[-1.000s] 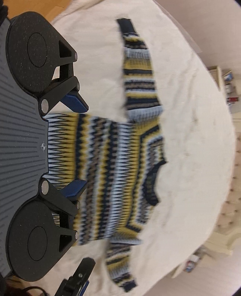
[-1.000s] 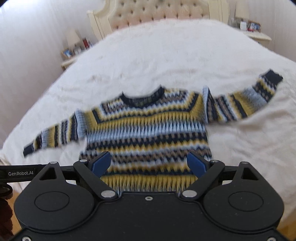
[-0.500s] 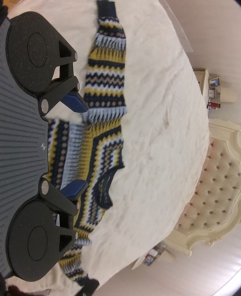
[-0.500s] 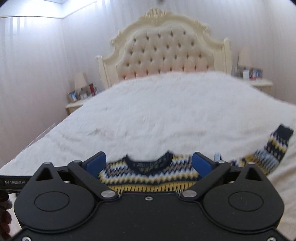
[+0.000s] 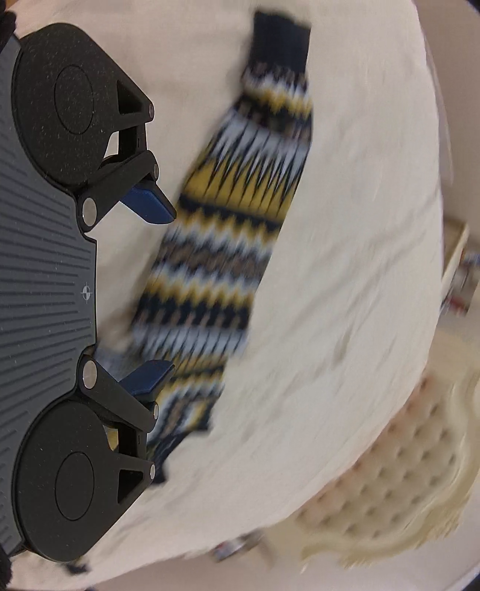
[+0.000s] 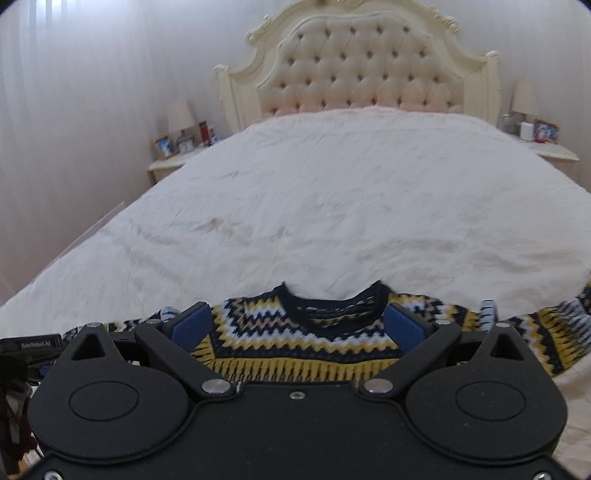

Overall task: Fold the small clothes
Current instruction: 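Reach to a sleeve cuff and close the left gripper on it, then lift the sleeve with the left gripper, lay it across the body, release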

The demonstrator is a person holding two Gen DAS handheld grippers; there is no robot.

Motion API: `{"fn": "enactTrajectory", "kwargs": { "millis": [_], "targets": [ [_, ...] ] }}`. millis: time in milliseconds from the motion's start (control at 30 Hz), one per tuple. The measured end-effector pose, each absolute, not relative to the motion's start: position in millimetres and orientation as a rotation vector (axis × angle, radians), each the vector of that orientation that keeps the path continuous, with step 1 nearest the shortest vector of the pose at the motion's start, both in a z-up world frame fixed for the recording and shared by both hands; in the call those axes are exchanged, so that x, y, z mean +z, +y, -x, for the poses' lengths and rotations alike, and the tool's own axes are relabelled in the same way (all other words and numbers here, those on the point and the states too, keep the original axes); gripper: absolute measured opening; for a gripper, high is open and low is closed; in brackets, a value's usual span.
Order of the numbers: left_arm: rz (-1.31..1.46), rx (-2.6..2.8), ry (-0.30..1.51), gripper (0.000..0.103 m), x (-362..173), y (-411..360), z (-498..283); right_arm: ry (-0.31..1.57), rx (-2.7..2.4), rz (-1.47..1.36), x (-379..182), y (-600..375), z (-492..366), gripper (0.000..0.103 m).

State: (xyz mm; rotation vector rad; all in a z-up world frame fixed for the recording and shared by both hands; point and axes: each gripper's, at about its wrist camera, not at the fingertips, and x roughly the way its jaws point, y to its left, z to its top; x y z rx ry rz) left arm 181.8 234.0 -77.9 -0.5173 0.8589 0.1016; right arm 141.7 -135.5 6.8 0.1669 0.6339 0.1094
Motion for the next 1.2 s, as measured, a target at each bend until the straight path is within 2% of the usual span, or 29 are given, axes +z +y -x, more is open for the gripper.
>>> {"fn": "enactTrajectory", "kwargs": {
  "millis": [367,800,867,933,967,1033,1200],
  "targets": [
    [0.566,0.366,0.855,0.081,-116.4,334.5,-193.7,0.717,0.204,-0.147,-2.6,-93.1,-181.1,0.100],
    [0.633,0.394,0.768,0.080,-135.2,379.7,-218.7,0.808,0.200,-0.135,-16.2,-75.0,-200.3,0.100],
    [0.674,0.384,0.779,0.072,-136.3,386.1,-223.1,0.818,0.206,-0.144,-18.9,-74.1,-200.8,0.100],
    [0.681,0.414,0.790,0.025,-135.2,388.8,-224.4,0.829,0.209,-0.152,-21.2,-75.0,-200.1,0.099],
    [0.676,0.413,0.791,0.017,-134.6,388.8,-225.8,0.831,0.208,-0.155,-21.9,-76.0,-199.6,0.099],
    [0.669,0.374,0.770,0.011,-129.4,387.1,-226.2,0.833,0.211,-0.164,-22.9,-78.1,-197.7,0.099],
    [0.629,0.317,0.714,0.010,-97.4,364.5,-225.6,0.849,0.219,-0.189,-27.7,-88.0,-191.0,0.099]
  ]
}}
